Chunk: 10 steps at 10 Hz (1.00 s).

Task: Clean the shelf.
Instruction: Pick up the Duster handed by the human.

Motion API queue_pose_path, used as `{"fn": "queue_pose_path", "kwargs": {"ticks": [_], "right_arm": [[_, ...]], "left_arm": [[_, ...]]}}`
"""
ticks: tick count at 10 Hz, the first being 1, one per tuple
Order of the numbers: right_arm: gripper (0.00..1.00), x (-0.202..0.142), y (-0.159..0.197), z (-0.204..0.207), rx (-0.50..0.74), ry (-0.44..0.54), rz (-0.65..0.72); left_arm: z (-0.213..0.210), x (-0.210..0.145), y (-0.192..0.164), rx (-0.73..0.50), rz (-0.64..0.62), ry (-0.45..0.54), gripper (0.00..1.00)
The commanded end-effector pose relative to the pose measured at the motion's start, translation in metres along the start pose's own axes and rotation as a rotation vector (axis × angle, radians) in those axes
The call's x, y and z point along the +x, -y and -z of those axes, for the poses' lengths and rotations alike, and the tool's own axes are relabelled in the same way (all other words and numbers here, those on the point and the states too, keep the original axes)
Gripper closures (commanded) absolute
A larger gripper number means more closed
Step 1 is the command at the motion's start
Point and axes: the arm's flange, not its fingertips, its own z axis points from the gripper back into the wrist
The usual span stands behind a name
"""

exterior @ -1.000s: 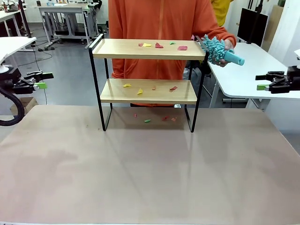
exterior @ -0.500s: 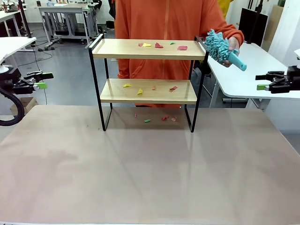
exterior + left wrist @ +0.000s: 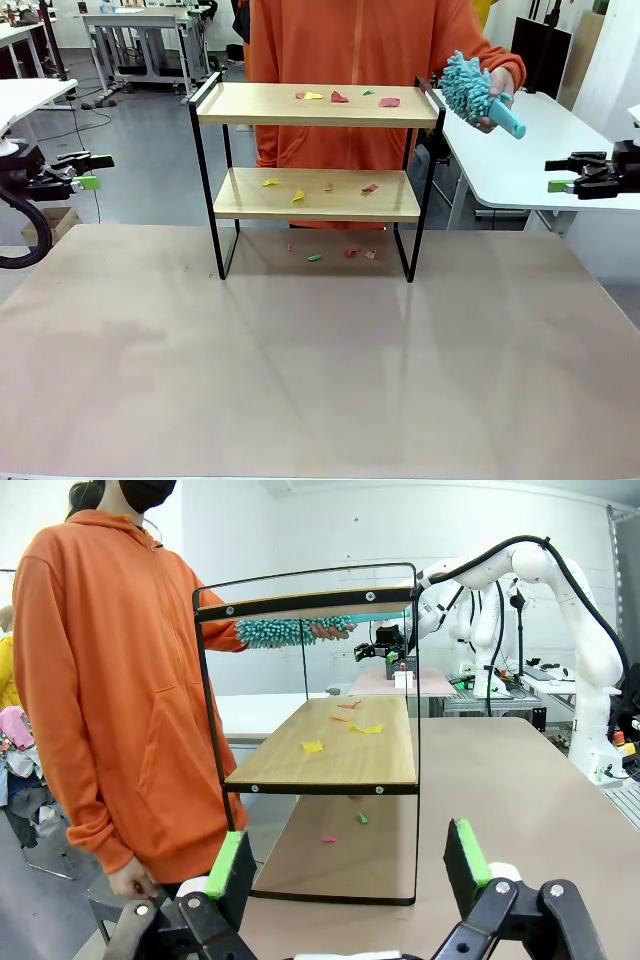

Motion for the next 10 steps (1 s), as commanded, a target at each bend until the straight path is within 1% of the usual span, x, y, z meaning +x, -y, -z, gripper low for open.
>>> {"fn": "queue_pose_path", "kwargs": {"ticks": [1, 2, 3, 4, 6, 7, 8, 9, 10], "right_arm": [[0.0, 0.022, -0.002, -0.008, -0.051, -0.083, 0.087], [0.0, 0.049, -0.004, -0.017, -0.082, -0.166, 0.168], [0.0, 0.081, -0.011, -0.026, -0.12, -0.224, 0.201], [0.0, 0.121, -0.02, -0.032, -0.179, -0.324, 0.247], [0.0, 0.19, -0.042, -0.036, -0.302, -0.492, 0.289], [0.0, 0.223, -0.057, -0.035, -0.371, -0.547, 0.335], [0.0, 0.255, -0.073, -0.029, -0.479, -0.595, 0.377], [0.0, 0.283, -0.09, -0.015, -0.617, -0.594, 0.419], [0.0, 0.299, -0.101, 0.001, -0.681, -0.62, 0.495]], "left_arm": [[0.0, 0.001, 0.0, -0.004, 0.002, -0.003, 0.0], [0.0, 0.001, 0.0, -0.004, 0.002, -0.003, 0.0], [0.0, 0.001, 0.0, -0.004, 0.002, -0.003, 0.0], [0.0, 0.001, 0.0, -0.004, 0.002, -0.003, 0.0], [0.0, 0.001, 0.0, -0.004, 0.002, -0.003, 0.0], [0.0, 0.001, 0.0, -0.004, 0.002, -0.003, 0.0], [0.0, 0.001, 0.0, -0.004, 0.002, -0.003, 0.0], [0.0, 0.001, 0.0, -0.004, 0.002, -0.003, 0.0], [0.0, 0.001, 0.0, -0.004, 0.002, -0.003, 0.0]]}}
